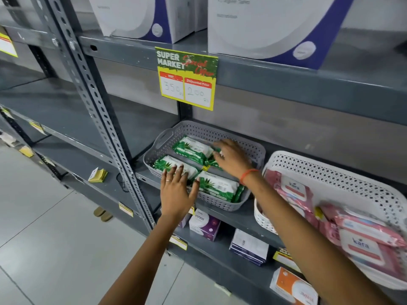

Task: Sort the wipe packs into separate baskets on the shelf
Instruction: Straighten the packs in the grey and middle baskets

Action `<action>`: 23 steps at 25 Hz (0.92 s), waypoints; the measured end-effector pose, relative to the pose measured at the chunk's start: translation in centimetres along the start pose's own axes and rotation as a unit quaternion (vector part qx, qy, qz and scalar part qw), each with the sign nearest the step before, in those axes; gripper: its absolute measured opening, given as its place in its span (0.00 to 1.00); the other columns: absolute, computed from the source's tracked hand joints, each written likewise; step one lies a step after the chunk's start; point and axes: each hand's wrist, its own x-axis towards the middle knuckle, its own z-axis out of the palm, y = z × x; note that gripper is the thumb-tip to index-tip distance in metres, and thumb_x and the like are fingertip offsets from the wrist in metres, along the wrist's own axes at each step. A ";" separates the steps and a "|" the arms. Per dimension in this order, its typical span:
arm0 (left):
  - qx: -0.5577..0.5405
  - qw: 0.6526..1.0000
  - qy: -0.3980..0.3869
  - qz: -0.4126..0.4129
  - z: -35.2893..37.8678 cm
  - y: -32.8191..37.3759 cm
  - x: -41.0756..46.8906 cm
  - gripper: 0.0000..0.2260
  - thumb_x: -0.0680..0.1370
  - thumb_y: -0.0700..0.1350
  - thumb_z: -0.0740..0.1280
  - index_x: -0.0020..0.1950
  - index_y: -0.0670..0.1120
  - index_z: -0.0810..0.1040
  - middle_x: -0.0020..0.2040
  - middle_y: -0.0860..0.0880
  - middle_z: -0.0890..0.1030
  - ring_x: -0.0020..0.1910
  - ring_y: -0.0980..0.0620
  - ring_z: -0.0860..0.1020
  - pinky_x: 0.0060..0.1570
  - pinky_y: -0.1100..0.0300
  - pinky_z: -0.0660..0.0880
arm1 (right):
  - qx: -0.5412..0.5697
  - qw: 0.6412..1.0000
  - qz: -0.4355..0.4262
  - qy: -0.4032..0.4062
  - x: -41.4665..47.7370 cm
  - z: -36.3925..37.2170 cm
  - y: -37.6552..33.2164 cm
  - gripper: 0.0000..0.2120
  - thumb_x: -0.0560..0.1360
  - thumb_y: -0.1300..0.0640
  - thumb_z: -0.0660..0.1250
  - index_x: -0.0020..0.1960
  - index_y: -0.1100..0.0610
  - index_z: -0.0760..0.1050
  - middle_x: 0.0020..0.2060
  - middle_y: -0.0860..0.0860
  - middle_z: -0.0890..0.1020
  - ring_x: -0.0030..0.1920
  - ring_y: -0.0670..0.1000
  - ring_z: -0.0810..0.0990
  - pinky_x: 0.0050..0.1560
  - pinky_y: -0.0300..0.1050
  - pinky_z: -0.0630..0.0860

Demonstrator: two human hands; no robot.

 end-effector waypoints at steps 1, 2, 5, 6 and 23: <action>0.006 1.000 -0.021 -0.006 -0.3 0.5 -0.2 0.33 0.76 0.64 0.44 0.67 0.45 0.73 0.72 0.44 0.69 0.74 0.44 0.59 0.74 0.45 0.47 | 0.046 0.999 0.008 0.021 -2.1 -1.7 1.6 0.15 0.77 0.62 0.62 0.63 0.60 0.76 0.60 0.59 0.78 0.61 0.59 0.76 0.67 0.53 0.71; 0.011 0.999 -0.044 -0.015 -0.8 1.0 -0.3 0.34 0.75 0.65 0.42 0.68 0.46 0.71 0.73 0.44 0.66 0.75 0.44 0.56 0.74 0.45 0.44 | 0.089 0.995 0.015 0.041 -4.1 -3.3 3.1 0.12 0.76 0.65 0.63 0.58 0.61 0.79 0.56 0.60 0.81 0.57 0.59 0.79 0.64 0.54 0.74; 0.035 0.993 -0.113 -0.027 -1.6 4.2 -1.0 0.35 0.76 0.66 0.41 0.74 0.46 0.62 0.77 0.43 0.56 0.76 0.43 0.48 0.71 0.45 0.35 | 0.073 0.992 0.076 0.063 -8.0 -6.9 9.0 0.12 0.73 0.67 0.67 0.55 0.63 0.81 0.53 0.62 0.82 0.55 0.62 0.81 0.62 0.55 0.75; 0.042 0.991 -0.127 -0.011 -1.6 5.9 -1.4 0.35 0.77 0.66 0.41 0.75 0.45 0.57 0.77 0.43 0.54 0.76 0.43 0.46 0.70 0.45 0.33 | 0.026 0.993 0.111 -0.001 -8.8 -7.7 10.7 0.17 0.72 0.65 0.69 0.61 0.62 0.77 0.59 0.64 0.79 0.60 0.62 0.78 0.66 0.53 0.72; 0.010 0.964 -0.183 0.194 0.9 18.0 -4.1 0.47 0.68 0.73 0.35 0.76 0.40 0.42 0.78 0.42 0.45 0.76 0.48 0.42 0.70 0.50 0.33 | -0.048 0.975 0.196 -0.097 -11.4 -7.4 15.8 0.42 0.70 0.47 0.71 0.77 0.46 0.51 0.76 0.56 0.62 0.74 0.59 0.63 0.76 0.58 0.60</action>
